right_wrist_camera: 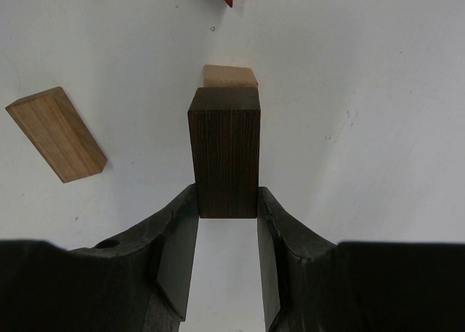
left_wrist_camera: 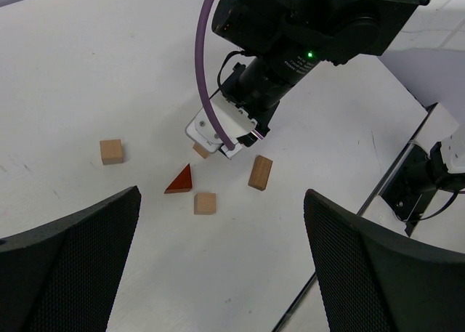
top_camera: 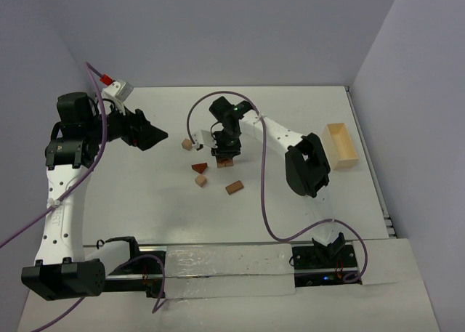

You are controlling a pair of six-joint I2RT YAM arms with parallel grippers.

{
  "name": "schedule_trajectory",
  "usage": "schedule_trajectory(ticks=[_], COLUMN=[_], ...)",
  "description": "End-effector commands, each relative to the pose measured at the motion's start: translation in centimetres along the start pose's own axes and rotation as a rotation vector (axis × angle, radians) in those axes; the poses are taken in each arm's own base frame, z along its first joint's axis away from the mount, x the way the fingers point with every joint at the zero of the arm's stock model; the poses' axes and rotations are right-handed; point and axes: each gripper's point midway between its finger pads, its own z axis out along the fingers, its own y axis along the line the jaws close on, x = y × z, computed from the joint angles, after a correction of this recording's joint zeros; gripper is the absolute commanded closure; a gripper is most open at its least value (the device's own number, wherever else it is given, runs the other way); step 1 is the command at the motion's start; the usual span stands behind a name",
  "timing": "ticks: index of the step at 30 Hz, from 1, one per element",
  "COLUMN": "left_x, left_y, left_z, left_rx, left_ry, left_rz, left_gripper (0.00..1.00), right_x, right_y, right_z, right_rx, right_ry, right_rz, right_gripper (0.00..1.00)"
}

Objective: Build the wood block tower

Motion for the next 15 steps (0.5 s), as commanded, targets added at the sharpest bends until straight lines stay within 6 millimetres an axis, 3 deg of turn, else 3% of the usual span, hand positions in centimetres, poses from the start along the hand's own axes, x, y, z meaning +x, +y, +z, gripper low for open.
schedule_trajectory(ticks=[1,15], left_x=[-0.79,-0.63], left_y=[-0.80,-0.88], left_z=[-0.34,-0.41], left_rx=[0.021,0.021], left_ry=[-0.024,-0.024], left_rz=[0.045,0.048], left_gripper=[0.01,0.01], right_x=[-0.93,-0.55], right_y=[-0.42,-0.43], right_z=[-0.06,0.43], right_rx=[0.005,0.000], right_ry=[-0.018,-0.004], right_rz=[-0.004,0.010], right_gripper=[0.90,0.89])
